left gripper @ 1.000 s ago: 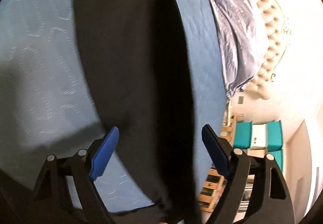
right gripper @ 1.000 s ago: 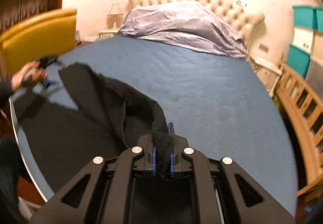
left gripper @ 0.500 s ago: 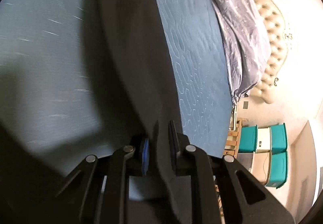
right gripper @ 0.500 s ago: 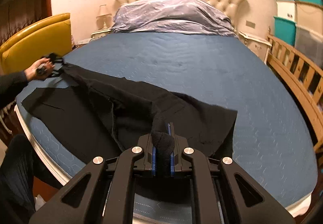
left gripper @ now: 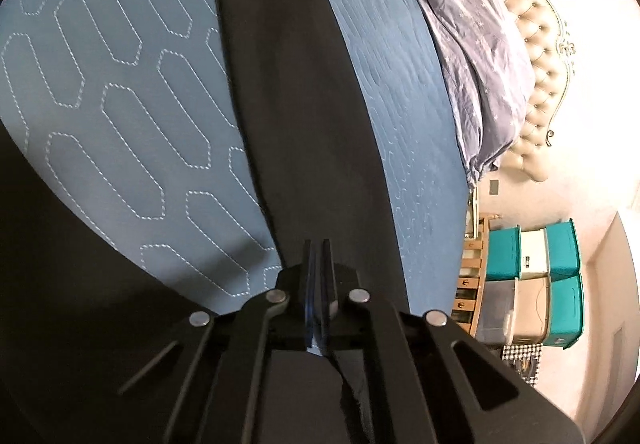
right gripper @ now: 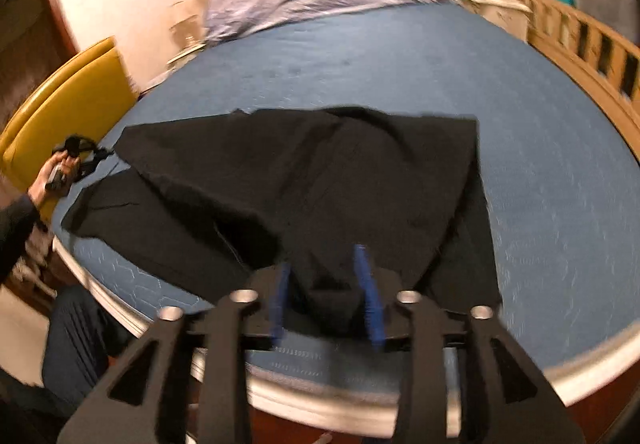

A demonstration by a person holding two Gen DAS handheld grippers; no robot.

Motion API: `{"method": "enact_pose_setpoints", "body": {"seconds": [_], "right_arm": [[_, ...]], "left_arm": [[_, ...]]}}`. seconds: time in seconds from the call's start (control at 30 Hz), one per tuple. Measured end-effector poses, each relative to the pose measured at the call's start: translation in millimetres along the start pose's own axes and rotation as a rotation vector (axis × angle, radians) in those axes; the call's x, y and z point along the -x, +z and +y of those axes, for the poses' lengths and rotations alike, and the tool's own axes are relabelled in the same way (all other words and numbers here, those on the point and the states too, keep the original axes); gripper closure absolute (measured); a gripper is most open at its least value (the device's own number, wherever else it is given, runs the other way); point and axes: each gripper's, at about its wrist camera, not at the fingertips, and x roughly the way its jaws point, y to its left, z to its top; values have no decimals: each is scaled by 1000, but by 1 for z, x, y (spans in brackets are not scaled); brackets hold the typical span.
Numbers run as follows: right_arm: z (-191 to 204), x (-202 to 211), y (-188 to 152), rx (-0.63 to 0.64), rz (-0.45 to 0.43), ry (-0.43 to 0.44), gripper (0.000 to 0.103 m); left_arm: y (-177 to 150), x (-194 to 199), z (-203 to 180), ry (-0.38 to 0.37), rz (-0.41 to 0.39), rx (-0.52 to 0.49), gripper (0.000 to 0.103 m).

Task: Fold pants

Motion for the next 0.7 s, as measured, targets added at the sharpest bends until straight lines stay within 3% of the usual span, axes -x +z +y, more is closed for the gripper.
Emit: {"method": "enact_pose_setpoints", "body": {"seconds": [0.03, 0.07, 0.13, 0.2, 0.27, 0.37, 0.4, 0.5, 0.7], "right_arm": [[-1, 6, -4, -35, -4, -10, 37], [-1, 11, -6, -67, -13, 3, 30], [-11, 20, -16, -213, -26, 66, 30], [-33, 21, -35, -519, -5, 162, 30], [-46, 24, -57, -744, -20, 206, 30], [-47, 25, -83, -978, -41, 285, 30], [-41, 23, -82, -995, -44, 308, 30], [-32, 15, -73, -1035, -64, 360, 30], [-38, -12, -59, -1069, -63, 348, 30]], "left_arm": [[-1, -3, 1, -8, 7, 2, 101], [-2, -4, 3, -13, 12, 6, 101], [-3, -7, 4, -18, 19, 9, 101], [-5, -9, 5, -26, 27, 11, 101], [-7, -9, 5, -36, 30, 5, 101], [-5, -5, 6, -58, 26, 12, 101], [-5, -3, 6, -68, 23, 20, 98], [-1, 10, 17, -109, 5, 60, 60], [13, 40, 35, -125, -51, 114, 58]]}}
